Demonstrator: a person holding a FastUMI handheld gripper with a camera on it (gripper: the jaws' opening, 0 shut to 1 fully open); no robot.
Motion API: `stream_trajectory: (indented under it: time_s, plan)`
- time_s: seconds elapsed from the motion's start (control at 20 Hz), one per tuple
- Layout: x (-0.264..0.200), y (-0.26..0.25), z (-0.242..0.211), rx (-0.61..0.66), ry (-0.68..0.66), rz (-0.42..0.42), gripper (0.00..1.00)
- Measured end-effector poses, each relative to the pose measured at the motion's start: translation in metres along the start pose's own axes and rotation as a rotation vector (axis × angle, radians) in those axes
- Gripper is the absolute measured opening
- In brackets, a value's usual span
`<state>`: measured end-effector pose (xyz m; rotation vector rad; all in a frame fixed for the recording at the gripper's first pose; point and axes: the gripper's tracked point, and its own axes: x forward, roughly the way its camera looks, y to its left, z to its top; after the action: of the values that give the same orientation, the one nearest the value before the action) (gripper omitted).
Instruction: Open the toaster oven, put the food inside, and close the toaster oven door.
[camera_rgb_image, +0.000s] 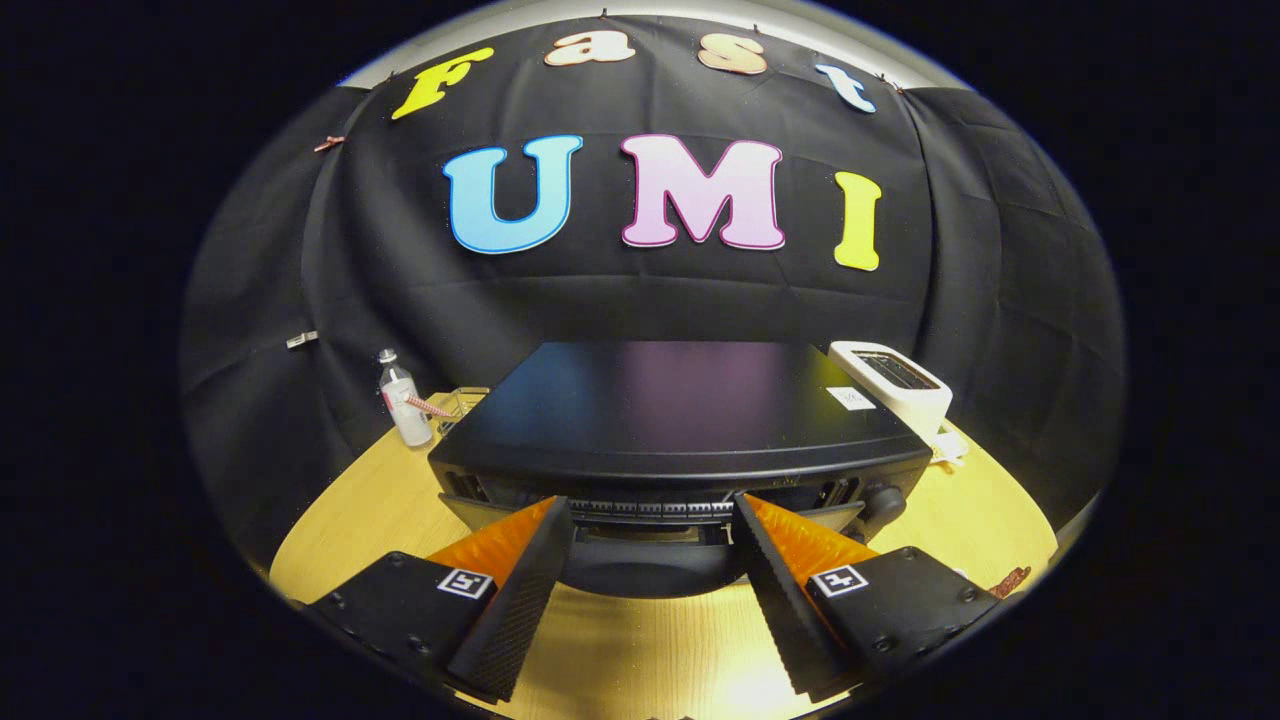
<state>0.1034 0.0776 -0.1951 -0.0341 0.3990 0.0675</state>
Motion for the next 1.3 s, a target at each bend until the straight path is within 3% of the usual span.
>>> stream_trajectory:
  time_s: [0.75,1.15,1.3]
  plan:
    - [-0.053,-0.001,-0.075,-0.005,0.073,0.043,0.98]
    - [-0.059,-0.004,-0.148,0.068,0.241,0.06,0.98]
    - [-0.058,-0.007,-0.152,0.043,0.256,0.078,0.98]
